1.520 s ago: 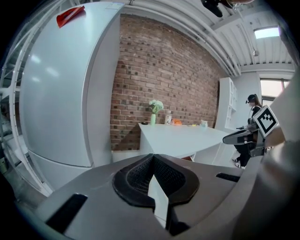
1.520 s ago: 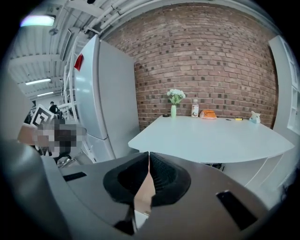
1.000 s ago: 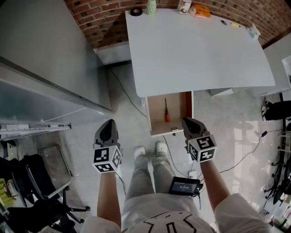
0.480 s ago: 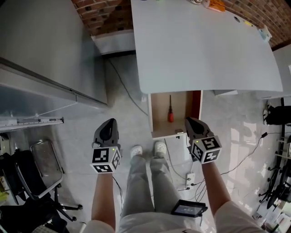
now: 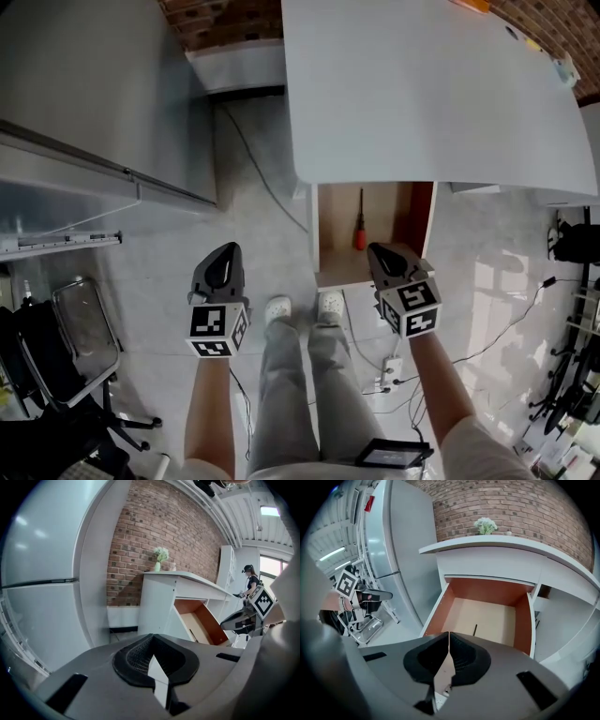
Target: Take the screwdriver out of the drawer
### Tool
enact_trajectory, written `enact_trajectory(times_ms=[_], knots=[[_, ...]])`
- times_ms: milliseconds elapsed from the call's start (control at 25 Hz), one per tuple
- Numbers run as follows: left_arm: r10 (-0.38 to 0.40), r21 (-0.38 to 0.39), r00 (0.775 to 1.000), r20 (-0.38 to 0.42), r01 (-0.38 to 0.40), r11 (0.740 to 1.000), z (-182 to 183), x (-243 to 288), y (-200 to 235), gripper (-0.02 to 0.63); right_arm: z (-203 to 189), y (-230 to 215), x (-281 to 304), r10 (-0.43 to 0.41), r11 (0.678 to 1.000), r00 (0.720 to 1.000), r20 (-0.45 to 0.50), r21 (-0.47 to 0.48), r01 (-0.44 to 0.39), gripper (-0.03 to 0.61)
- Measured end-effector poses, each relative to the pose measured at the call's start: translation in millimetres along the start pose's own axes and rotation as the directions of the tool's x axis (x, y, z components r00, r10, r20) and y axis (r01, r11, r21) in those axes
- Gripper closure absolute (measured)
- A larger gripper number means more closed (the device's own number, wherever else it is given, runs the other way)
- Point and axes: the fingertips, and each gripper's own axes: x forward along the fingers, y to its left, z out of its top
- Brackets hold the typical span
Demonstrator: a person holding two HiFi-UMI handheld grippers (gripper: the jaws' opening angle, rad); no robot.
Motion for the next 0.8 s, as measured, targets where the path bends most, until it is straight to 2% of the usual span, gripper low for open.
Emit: enact_trajectory(times_ms=[120, 280, 480, 520, 600, 800], knots=[[-0.004, 0.0, 1.0, -0.014, 0.004, 1.0, -6, 6, 2, 0.603, -4, -4, 15, 0.005, 1.0, 0.999, -0.041, 0.008, -0.005, 0.557], [0.011, -0.014, 1.0, -0.029, -0.012, 1.0, -7, 15, 8, 0.603, -19, -24, 39, 0.001, 0.992, 0.992, -0.127, 0.124, 0.015, 0.557], [0.014, -0.017, 0.999, -0.053, -0.015, 1.0, -9, 24, 17, 0.603, -39, -40, 71, -0.004, 0.98, 0.964, -0.265, 0.191, 0.057, 0.552], [0.013, -0.016, 0.998, -0.058, -0.014, 1.0, -10, 25, 18, 0.603, -43, -41, 77, 0.0, 0.979, 0.956, -0.295, 0.193, 0.06, 0.535], [0.014, -0.017, 0.998, -0.069, -0.015, 1.0, -11, 26, 20, 0.603, -51, -43, 89, 0.007, 0.978, 0.936, -0.352, 0.197, 0.067, 0.431], [0.02, -0.021, 0.996, -0.087, -0.022, 1.0, -14, 28, 29, 0.603, -66, -58, 115, -0.025, 0.963, 0.897, -0.441, 0.23, 0.141, 0.431]])
